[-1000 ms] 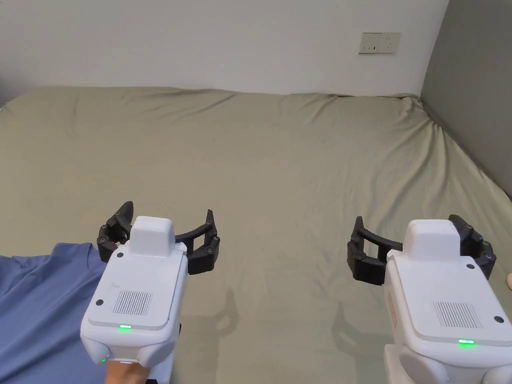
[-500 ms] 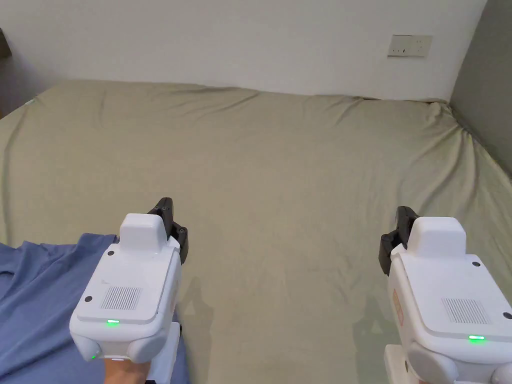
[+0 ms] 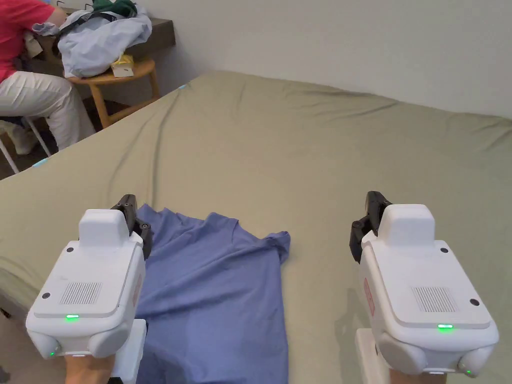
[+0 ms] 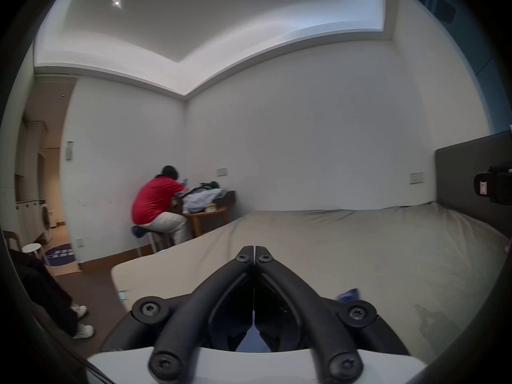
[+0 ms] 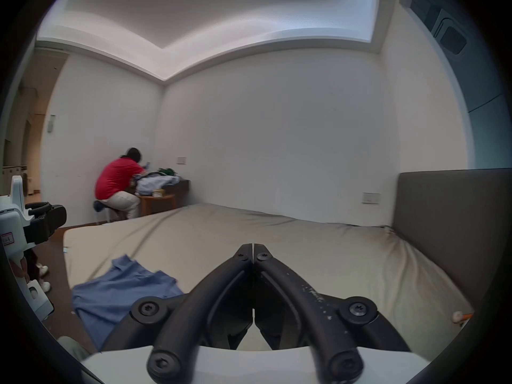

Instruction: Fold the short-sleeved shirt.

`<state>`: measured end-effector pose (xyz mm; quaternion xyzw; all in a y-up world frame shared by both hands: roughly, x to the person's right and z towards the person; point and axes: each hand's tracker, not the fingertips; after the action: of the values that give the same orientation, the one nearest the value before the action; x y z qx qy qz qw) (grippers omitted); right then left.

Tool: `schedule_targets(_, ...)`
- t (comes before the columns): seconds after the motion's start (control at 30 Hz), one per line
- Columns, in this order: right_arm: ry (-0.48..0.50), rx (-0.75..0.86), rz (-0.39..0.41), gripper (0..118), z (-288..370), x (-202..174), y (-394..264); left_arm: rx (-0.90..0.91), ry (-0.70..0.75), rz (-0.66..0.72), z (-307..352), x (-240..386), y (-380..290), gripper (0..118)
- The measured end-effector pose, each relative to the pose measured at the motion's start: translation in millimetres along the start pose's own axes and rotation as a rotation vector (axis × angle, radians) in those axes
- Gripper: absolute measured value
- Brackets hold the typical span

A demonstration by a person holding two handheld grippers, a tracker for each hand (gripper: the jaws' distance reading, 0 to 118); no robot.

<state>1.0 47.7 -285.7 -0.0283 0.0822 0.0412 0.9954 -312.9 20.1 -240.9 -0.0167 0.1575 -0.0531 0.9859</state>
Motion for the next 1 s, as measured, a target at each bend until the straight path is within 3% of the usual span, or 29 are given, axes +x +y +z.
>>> schedule_targets(0.13, 0.064, 0.019, -0.008, 1, -9, -31, 3, -0.019, 0.08, -0.003, 8, -36, -5, 0)
schedule_targets(0.33, 0.106, 0.016, -0.007, 1, -14, -45, 2, -0.058, 0.105, -0.015, 9, -56, -12, 0)
schedule_targets(0.53, 0.089, -0.003, 0.011, 1, -14, -31, -5, -0.311, -0.075, 0.016, -32, -46, -25, 0)
schedule_targets(0.6, 0.069, -0.016, 0.012, 1, -15, -23, -8, -0.387, -0.127, 0.015, -49, -33, -34, 5)
schedule_targets(0.67, 0.046, -0.03, 0.011, 1, -16, -13, -12, -0.483, -0.202, 0.032, -73, -23, -44, 30)
schedule_targets(0.7, 0.035, -0.036, 0.013, 1, -17, -8, -14, -0.512, -0.225, 0.035, -82, -17, -50, 48)
schedule_targets(0.73, 0.015, -0.043, 0.015, 1, -17, -3, -16, -0.576, -0.26, 0.027, -94, -9, -57, 78)
schedule_targets(0.8, -0.004, -0.055, 0.012, 1, -18, 7, -20, -0.655, -0.271, 0.028, -117, 3, -74, 110)
schedule_targets(0.83, -0.016, -0.064, 0.013, 1, -19, 12, -22, -0.709, -0.271, 0.023, -128, 10, -82, 116)
schedule_targets(1.0, -0.08, -0.105, 0.021, 1, -15, 38, -35, -0.876, -0.257, 0.019, -168, 37, -128, 113)
